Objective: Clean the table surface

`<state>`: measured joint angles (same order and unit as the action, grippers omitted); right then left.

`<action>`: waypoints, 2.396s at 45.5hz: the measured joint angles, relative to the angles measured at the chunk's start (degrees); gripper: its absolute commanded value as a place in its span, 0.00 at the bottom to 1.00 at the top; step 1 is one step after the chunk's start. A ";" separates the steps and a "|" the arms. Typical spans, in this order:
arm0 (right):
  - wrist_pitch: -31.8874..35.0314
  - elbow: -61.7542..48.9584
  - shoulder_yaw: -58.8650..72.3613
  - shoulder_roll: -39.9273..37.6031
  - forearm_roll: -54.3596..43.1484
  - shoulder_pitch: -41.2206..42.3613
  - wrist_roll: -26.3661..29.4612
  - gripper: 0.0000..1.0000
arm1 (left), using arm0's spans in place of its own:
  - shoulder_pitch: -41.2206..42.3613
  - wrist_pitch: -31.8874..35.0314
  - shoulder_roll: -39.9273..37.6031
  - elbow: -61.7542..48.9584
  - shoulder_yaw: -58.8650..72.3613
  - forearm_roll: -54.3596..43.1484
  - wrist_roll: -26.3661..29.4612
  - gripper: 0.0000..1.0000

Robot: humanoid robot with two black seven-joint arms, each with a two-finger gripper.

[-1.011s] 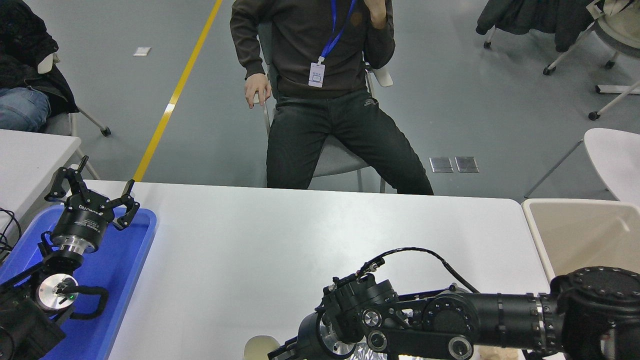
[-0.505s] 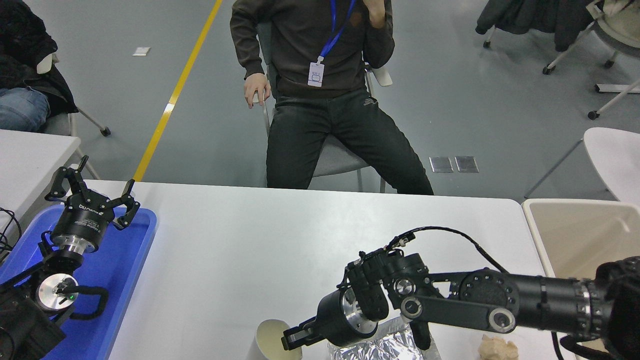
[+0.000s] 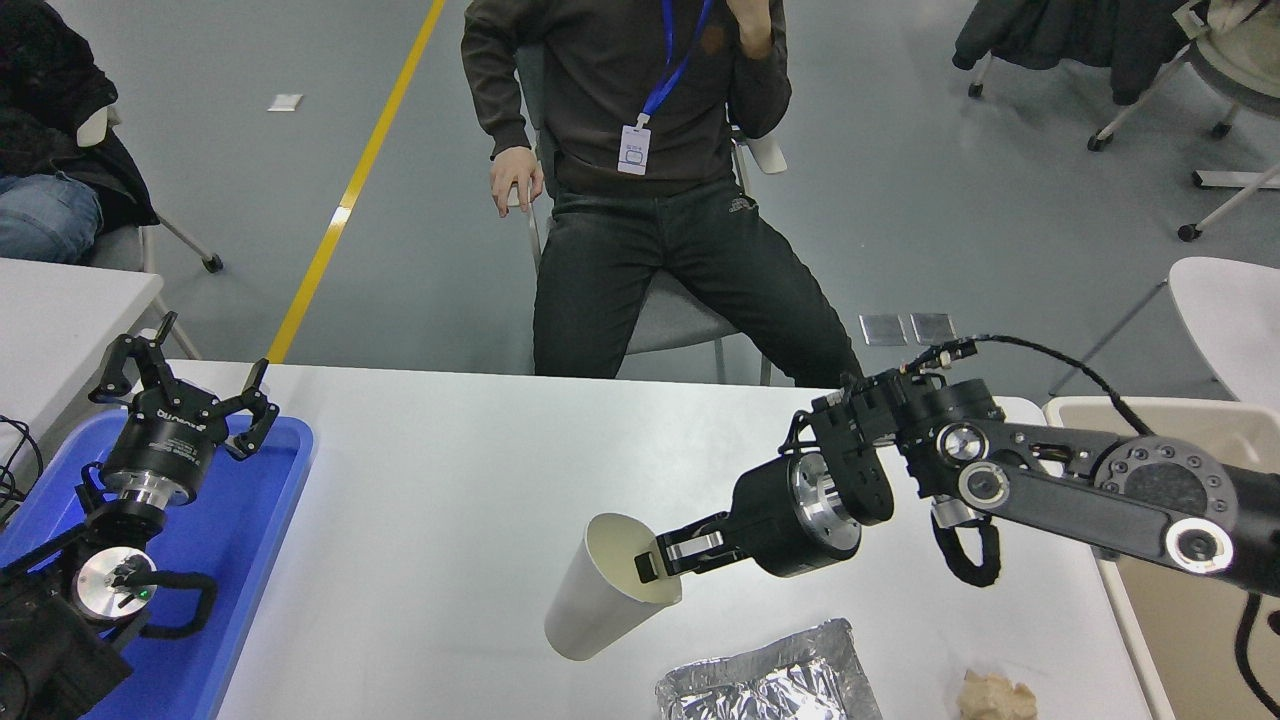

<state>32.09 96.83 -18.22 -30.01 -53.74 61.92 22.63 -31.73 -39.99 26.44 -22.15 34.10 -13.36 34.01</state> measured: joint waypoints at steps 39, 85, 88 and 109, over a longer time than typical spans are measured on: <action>4.93 0.90 -8.97 -21.25 2.04 4.54 -0.76 0.00 | 0.00 0.00 0.01 0.00 0.00 0.00 0.00 1.00; 7.25 -7.27 -8.51 -37.73 -5.55 3.43 -19.62 0.00 | 0.00 0.00 0.02 -0.01 0.00 0.00 0.00 1.00; 7.30 -7.98 -8.47 -38.53 -6.12 2.85 -20.82 0.00 | 0.00 0.00 0.02 -0.01 0.00 0.00 0.00 1.00; 7.05 -15.79 -8.38 -41.08 -8.84 -1.21 -27.29 0.00 | 0.00 0.00 0.01 0.00 0.00 0.00 0.00 1.00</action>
<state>39.14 81.04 -26.60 -71.09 -62.58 60.71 -4.65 -31.73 -39.99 26.45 -22.15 34.10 -13.36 34.01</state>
